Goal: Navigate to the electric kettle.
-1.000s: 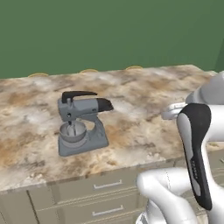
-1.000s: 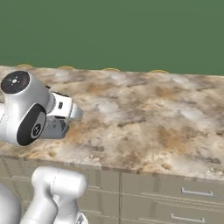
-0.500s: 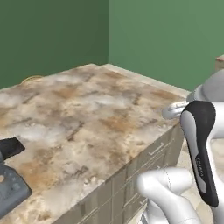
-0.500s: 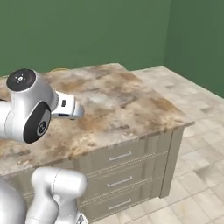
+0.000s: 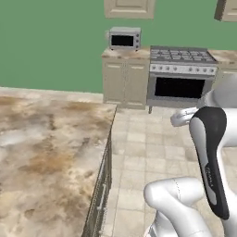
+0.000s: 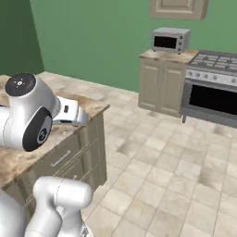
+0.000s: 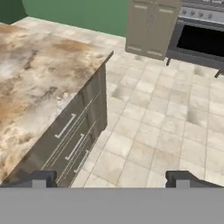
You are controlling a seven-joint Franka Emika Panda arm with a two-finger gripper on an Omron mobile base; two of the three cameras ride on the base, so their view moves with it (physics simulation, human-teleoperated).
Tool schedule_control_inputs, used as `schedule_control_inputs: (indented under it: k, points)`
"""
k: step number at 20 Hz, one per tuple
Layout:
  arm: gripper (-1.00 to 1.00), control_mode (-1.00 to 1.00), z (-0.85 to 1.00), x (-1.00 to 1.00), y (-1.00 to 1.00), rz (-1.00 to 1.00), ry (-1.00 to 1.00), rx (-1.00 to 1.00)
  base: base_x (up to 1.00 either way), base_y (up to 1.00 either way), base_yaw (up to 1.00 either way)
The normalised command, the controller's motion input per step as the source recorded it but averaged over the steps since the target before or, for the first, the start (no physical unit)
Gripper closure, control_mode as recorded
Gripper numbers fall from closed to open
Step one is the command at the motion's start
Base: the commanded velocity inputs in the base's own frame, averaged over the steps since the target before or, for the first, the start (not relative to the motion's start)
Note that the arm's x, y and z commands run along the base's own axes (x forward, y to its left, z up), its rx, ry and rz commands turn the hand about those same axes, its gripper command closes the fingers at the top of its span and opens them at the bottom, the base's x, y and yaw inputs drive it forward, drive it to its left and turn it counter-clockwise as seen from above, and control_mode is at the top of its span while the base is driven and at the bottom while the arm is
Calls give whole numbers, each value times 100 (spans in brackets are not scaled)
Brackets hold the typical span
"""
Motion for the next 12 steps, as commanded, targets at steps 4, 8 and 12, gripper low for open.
schedule_control_inputs:
  k: [4, 8, 12]
  points:
    - [-100, 100, 0, 0, 0, 0, 0, 0, 1, -10, -92]
    - [-100, 100, 0, 0, 0, 0, 0, 0, 1, -27, -84]
    - [-100, 100, 0, 0, 0, 0, 0, 0, 37, -8, -76]
